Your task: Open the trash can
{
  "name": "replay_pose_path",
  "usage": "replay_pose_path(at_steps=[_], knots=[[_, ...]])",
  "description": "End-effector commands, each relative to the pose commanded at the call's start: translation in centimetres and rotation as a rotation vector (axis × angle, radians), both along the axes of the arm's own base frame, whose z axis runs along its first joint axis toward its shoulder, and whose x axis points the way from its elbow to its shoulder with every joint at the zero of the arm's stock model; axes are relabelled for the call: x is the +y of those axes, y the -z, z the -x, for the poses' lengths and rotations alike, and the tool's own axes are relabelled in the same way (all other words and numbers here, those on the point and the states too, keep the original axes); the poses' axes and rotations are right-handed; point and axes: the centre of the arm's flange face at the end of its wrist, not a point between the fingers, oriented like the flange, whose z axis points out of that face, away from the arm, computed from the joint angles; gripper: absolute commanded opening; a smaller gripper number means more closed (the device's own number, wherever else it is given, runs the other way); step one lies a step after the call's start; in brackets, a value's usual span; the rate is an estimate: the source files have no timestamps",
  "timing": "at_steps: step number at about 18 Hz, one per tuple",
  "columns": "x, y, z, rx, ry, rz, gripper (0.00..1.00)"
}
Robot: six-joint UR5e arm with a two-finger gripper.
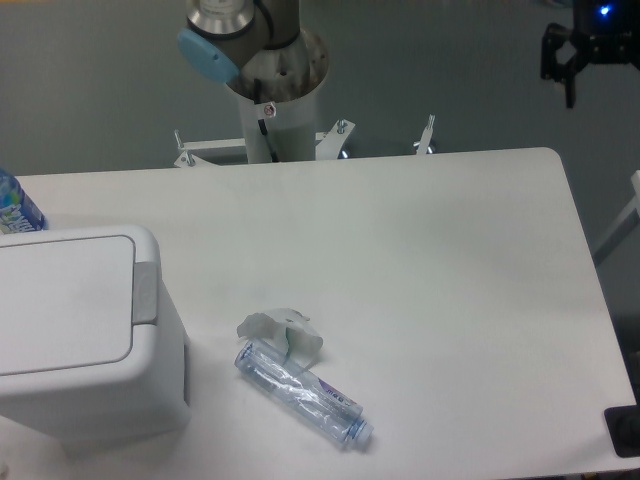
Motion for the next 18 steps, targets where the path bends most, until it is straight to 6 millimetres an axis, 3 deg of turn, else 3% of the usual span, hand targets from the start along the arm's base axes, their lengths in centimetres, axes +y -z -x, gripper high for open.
replay_pose_path(at_steps=[7,10,12,18], knots=[[1.1,-0.2,-0.9,-0.04,-0.147,-0.1,1.0],[4.0,-0.1,-2.5,-0.066,-0.208,-0.143,1.0],[5.5,-1.1,-3.3,-0.07,-0.254,-0.185,1.0],[13.0,-0.7,-8.9,-0.131,-0.265,-0.239,1.0]])
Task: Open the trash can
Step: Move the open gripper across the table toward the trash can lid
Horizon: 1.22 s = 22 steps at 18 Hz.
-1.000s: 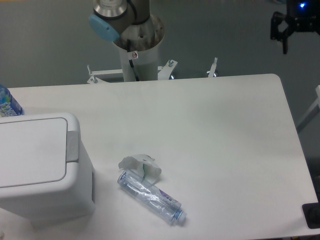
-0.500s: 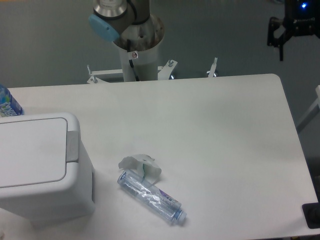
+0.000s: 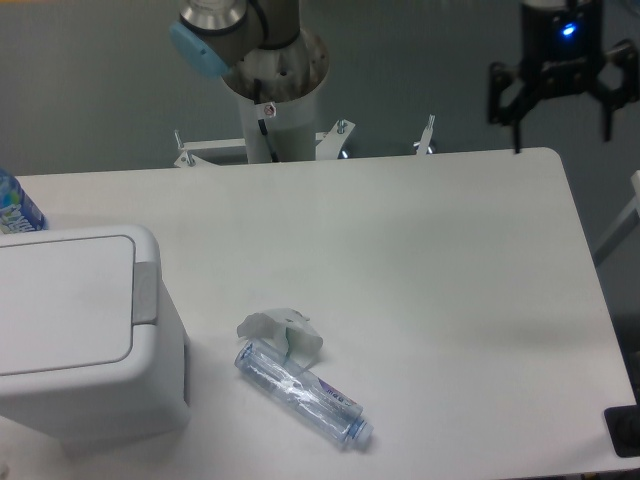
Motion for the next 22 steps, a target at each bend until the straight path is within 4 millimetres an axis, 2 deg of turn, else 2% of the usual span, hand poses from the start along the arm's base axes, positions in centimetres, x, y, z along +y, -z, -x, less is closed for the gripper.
replay_pose_path(at_steps=[3,5,11,16,22], knots=[[3.7,0.5,-2.7,-0.078,-0.114,-0.078,1.0],[7.0,1.0,-5.0,-0.112,-0.158,-0.128,1.0],[13.2,2.7,-9.9,-0.169,-0.118,-0.162,1.0],[16.5,3.6,-12.6,-0.327,-0.191,-0.285,1.0],[18.9,5.3,-16.8,-0.375,-0.138,-0.261,1.0]])
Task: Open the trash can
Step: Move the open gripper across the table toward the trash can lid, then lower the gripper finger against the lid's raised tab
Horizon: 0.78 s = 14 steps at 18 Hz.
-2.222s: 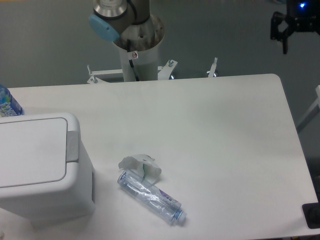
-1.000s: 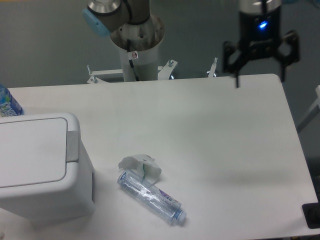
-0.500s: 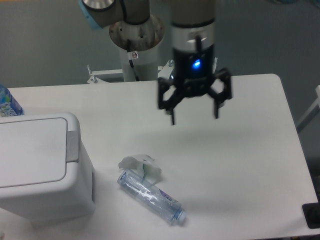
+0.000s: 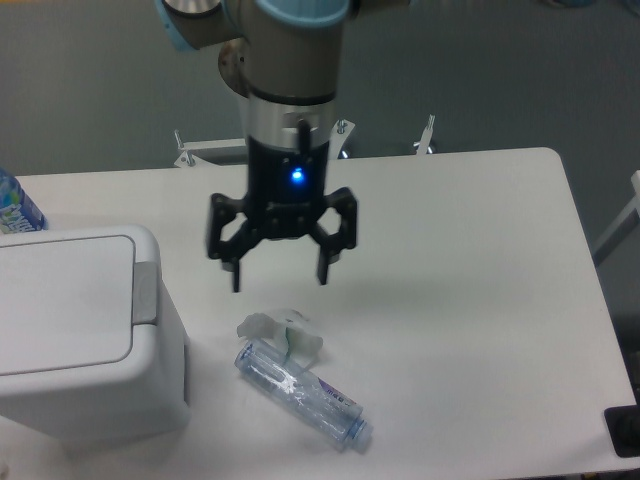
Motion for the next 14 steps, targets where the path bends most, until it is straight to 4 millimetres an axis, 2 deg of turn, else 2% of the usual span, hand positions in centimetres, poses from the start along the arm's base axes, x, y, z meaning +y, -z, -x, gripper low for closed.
replay_pose_path(at_steps=[8,14], knots=[[1.7,1.4,-2.5,-0.017,0.045,0.018,1.0],[2.0,1.9,-2.8,-0.021,0.052,0.024,1.0]])
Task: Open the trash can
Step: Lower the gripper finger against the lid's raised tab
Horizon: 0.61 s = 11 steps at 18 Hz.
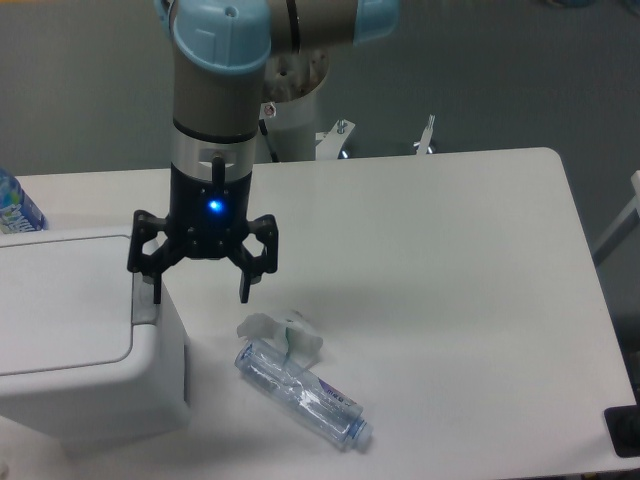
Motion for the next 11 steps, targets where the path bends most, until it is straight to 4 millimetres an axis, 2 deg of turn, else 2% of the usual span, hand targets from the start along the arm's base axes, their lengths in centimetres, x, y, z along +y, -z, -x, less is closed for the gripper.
replay_pose_path(at_steps=[11], knots=[[0.19,1.03,-0.07,-0.01,0.002,0.015,1.0]])
